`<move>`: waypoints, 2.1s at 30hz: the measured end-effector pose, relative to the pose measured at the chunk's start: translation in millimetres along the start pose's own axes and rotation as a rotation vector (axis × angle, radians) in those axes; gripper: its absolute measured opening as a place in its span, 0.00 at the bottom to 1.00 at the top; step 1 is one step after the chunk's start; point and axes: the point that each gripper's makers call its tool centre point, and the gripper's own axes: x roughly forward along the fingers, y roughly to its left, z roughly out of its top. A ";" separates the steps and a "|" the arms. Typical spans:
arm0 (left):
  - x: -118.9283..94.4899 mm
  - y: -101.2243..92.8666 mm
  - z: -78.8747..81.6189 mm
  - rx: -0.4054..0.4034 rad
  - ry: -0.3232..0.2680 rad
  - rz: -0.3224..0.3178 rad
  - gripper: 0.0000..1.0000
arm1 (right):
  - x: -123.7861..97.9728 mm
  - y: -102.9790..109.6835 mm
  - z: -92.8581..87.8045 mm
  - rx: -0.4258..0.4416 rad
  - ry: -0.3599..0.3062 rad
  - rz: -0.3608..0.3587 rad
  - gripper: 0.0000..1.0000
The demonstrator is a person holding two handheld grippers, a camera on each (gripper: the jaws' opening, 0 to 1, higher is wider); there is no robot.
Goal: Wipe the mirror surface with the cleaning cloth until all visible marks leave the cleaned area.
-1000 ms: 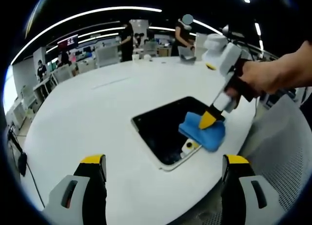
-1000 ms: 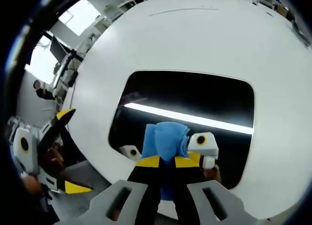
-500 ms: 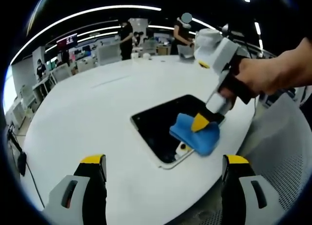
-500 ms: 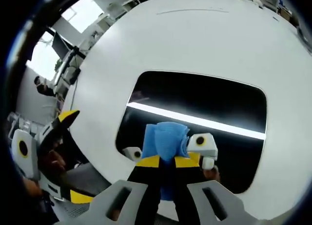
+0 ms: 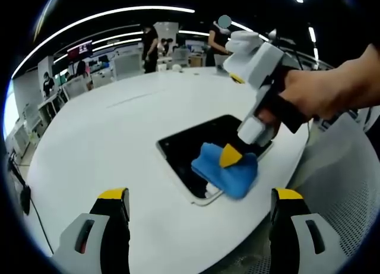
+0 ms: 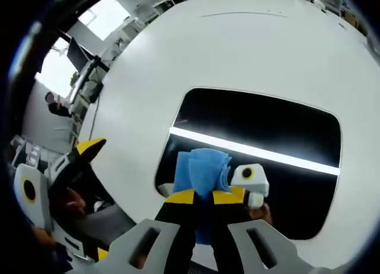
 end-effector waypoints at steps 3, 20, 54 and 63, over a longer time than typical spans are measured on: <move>-0.9 2.0 0.1 -0.011 -0.001 0.011 0.99 | 1.7 2.9 1.1 -0.010 -0.002 0.001 0.03; -1.1 1.7 -0.8 -0.006 0.002 0.009 0.99 | 5.8 17.4 5.5 -0.030 -0.015 0.017 0.03; -5.4 0.3 13.9 -0.013 -0.040 0.038 1.00 | 14.6 28.6 13.1 -0.024 -0.049 0.040 0.03; -4.8 6.3 9.6 -0.012 -0.043 0.058 0.99 | 14.3 28.7 14.1 -0.035 -0.075 0.019 0.02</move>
